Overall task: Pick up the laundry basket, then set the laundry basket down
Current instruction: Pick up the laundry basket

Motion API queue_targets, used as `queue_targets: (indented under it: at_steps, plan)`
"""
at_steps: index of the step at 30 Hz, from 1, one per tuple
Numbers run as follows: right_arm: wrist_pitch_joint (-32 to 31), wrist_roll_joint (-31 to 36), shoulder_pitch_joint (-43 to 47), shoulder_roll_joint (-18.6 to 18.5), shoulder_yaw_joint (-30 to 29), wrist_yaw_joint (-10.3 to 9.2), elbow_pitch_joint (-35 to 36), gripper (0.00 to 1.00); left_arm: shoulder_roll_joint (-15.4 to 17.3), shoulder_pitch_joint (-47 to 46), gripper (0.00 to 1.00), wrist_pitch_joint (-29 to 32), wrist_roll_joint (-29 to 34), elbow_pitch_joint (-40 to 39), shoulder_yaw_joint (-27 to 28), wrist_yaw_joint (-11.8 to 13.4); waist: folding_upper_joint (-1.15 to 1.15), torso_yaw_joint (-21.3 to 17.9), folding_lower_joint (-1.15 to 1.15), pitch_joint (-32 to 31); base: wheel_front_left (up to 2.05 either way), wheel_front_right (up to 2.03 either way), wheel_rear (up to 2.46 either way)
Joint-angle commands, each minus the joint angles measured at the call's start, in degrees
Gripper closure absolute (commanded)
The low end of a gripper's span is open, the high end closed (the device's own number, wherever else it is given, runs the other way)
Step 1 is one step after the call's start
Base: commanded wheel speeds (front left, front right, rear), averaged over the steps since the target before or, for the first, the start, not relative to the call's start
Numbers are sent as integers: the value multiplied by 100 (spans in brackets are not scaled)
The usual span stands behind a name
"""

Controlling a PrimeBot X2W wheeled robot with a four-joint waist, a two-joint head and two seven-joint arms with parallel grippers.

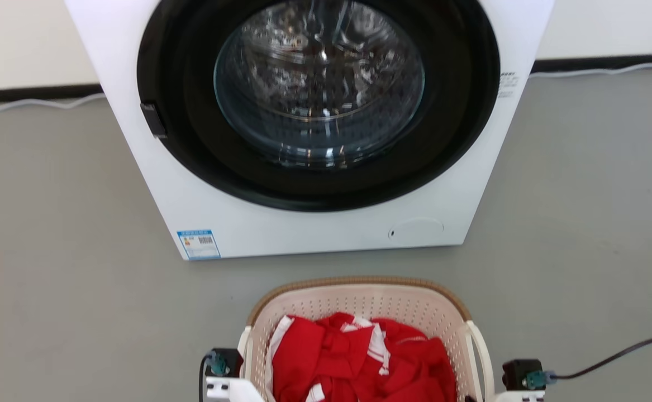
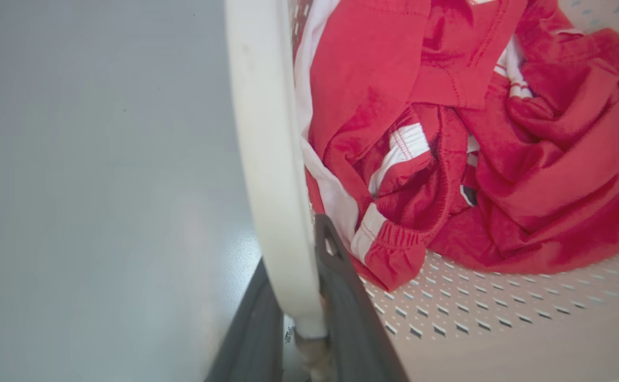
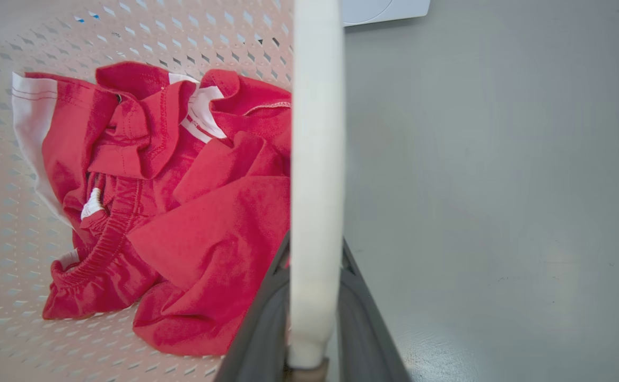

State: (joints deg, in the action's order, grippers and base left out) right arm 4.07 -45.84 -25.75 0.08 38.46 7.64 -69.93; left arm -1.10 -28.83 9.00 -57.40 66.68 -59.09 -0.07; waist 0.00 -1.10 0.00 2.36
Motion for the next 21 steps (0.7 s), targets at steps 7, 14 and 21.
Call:
queue_targets:
  at_steps: [7, 14, 21]
  plan:
    - [-32, -171, 137, -296, 157, -15, -140, 100, 398, 7, 100, 124, -27, 167, 35, -30, 0, -45, 0, -237, 0, 0, 0]
    - [-40, -270, 132, -296, 230, -15, -178, 100, 398, -10, 100, 220, -40, 171, -16, -45, 0, -63, 0, -181, 0, 0, 0]
    - [-34, -367, 95, -296, 304, -15, -194, 100, 398, -33, 100, 245, -49, 149, -55, -22, 0, -76, 0, -89, 0, 0, 0]
